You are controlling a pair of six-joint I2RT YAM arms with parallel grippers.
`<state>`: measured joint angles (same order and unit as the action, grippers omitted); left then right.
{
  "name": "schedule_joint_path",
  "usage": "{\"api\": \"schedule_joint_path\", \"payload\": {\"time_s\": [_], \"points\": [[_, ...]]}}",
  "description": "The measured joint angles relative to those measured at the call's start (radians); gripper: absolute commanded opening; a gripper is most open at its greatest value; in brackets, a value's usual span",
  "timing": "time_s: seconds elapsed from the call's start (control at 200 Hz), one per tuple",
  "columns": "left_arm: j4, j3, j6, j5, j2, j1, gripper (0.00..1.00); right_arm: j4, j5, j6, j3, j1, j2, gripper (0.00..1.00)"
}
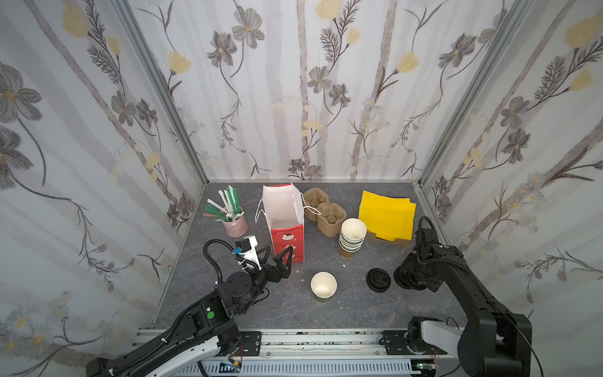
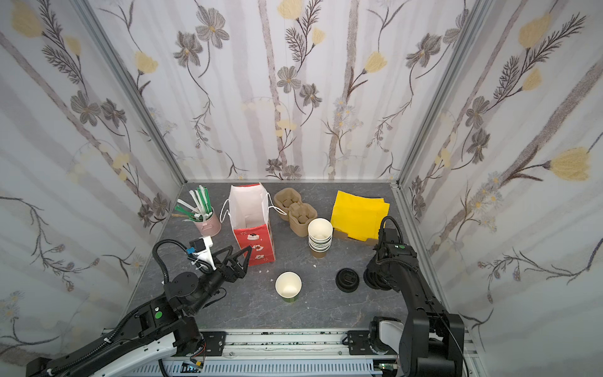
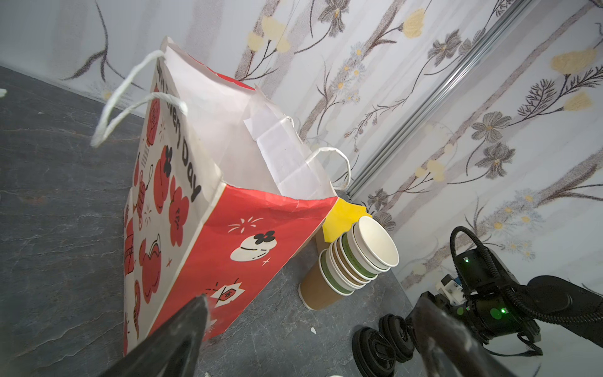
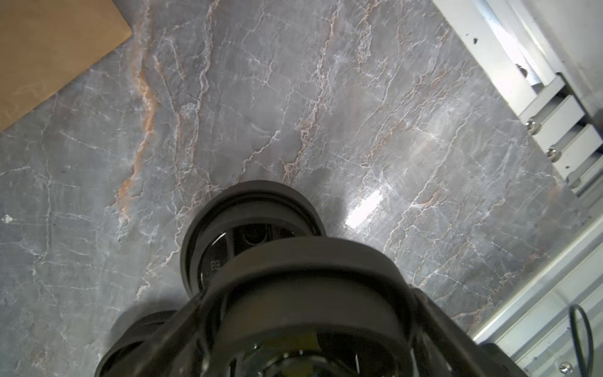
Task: Pack a coffee takeout order
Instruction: Place the lid on the lid.
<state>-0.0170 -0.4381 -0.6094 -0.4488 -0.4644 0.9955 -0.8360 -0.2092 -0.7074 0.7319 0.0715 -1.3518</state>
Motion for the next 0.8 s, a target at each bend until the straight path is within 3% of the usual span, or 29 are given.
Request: {"api": "schedule_joint_path", "payload": {"time_s": [0.325,0.799], "points": [[0.0,0.003,0.0,-0.004,-0.001,-0.005,1.0,0.061,0.073,0.029,0.003,0.007,-0.083,0.88],[0.0,0.006,0.0,-0.003,-0.006,-0.021,1.0,0.093,0.073,0.047,0.011,-0.043,-0.12,0.91]]}}
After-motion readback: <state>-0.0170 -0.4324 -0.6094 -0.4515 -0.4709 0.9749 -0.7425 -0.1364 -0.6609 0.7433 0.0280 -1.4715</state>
